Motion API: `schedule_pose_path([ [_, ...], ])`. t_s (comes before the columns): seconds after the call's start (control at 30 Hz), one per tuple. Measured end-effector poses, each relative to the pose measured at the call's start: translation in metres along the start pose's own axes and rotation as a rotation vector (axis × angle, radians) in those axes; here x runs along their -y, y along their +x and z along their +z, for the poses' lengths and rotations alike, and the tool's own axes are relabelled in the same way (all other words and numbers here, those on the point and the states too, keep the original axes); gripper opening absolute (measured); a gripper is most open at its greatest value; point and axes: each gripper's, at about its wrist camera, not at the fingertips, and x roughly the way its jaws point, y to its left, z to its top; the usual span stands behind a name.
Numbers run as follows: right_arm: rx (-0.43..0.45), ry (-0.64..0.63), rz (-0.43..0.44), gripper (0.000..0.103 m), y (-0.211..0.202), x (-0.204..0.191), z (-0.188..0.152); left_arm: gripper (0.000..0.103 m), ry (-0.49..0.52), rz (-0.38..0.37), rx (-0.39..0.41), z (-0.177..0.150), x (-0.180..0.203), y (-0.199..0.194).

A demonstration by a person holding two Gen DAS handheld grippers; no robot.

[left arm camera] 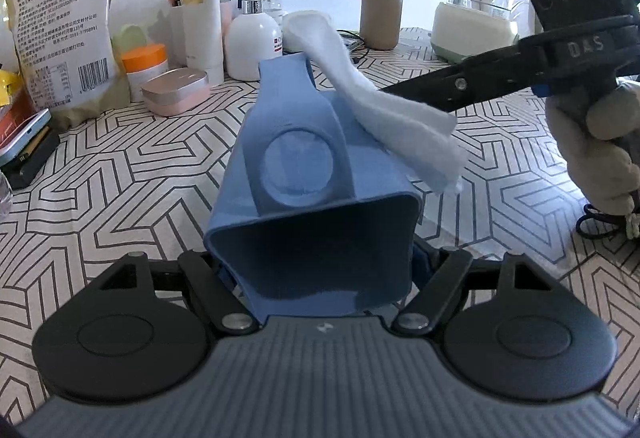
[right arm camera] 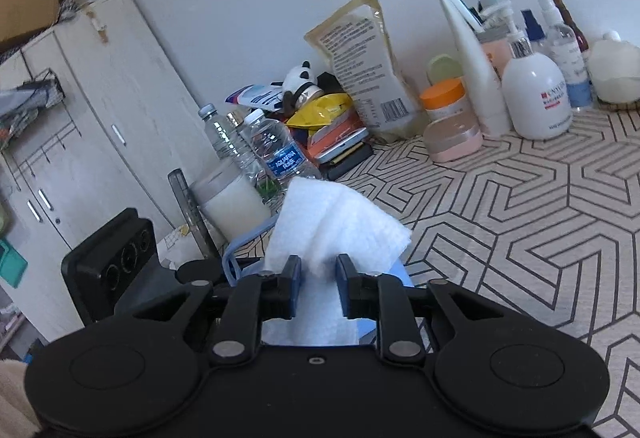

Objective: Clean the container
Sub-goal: 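Rub the tissue over the container's top rim with the right tool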

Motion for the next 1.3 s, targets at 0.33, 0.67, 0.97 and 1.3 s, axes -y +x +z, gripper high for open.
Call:
schedule_pose_path([
  [0.33, -0.017, -0.015, -0.024, 0.045, 0.004, -0.002, -0.001, 0.077, -0.017, -0.008, 0.000, 0.001, -0.003, 0.000],
  [0.67, -0.042, 0.018, -0.020, 0.052, 0.011, 0.003, -0.005, 0.081, -0.100, 0.029, 0.068, 0.004, -0.009, -0.002],
  [0.97, -0.071, -0.083, 0.070, 0.033, 0.014, -0.014, -0.007, 0.073, -0.111, 0.072, 0.091, 0.002, -0.011, -0.003],
  [1.3, -0.062, -0.068, 0.040, 0.020, 0.012, -0.009, -0.004, 0.073, -0.104, 0.077, 0.094, 0.000, -0.010, -0.004],
])
